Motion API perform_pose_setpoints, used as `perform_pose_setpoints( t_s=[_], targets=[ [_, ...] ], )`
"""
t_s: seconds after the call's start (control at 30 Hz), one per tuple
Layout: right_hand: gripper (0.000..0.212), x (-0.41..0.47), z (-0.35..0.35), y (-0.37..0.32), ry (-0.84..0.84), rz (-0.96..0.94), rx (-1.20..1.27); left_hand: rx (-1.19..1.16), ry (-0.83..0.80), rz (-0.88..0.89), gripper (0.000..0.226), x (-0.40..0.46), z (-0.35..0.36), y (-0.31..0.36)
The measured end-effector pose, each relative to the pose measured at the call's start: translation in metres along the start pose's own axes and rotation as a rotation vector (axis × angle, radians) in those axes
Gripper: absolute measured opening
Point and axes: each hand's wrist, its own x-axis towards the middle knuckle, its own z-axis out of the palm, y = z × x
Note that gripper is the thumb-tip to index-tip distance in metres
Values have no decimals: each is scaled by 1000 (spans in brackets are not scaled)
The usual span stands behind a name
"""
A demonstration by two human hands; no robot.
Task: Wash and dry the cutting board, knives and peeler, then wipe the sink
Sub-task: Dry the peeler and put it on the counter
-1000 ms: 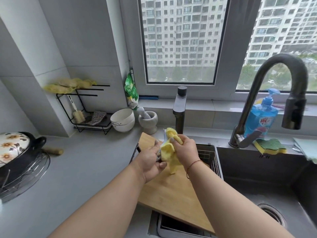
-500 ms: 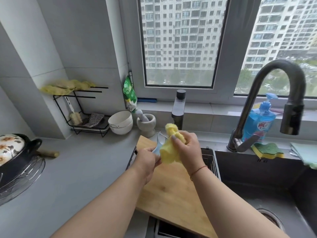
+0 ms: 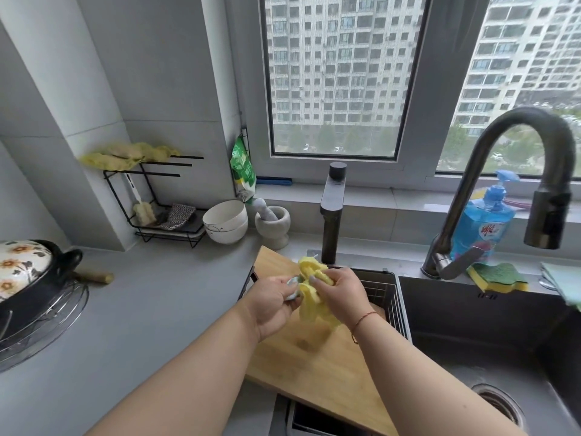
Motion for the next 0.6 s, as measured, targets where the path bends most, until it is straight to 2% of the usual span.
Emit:
perform_pose_setpoints(
  t_s=[0.17,0.3,0.43,0.5,0.6],
  targets=[
    [26,-10,3,2,-139,-57,43,9,97,-4,35,4,2,0],
    [29,-4,-4,13,-26,-39,-160,107,228,-24,34,8,4,-3],
    [23,4,-21,36,79,102,-145,167,333,19,34,14,-5,1],
    [29,8,-28,48,145,204,-114,202,365,36,34,18,-9,3],
    [36,12,-28,63,54,312,-231,252,388,47,32,21,-12,1]
  ],
)
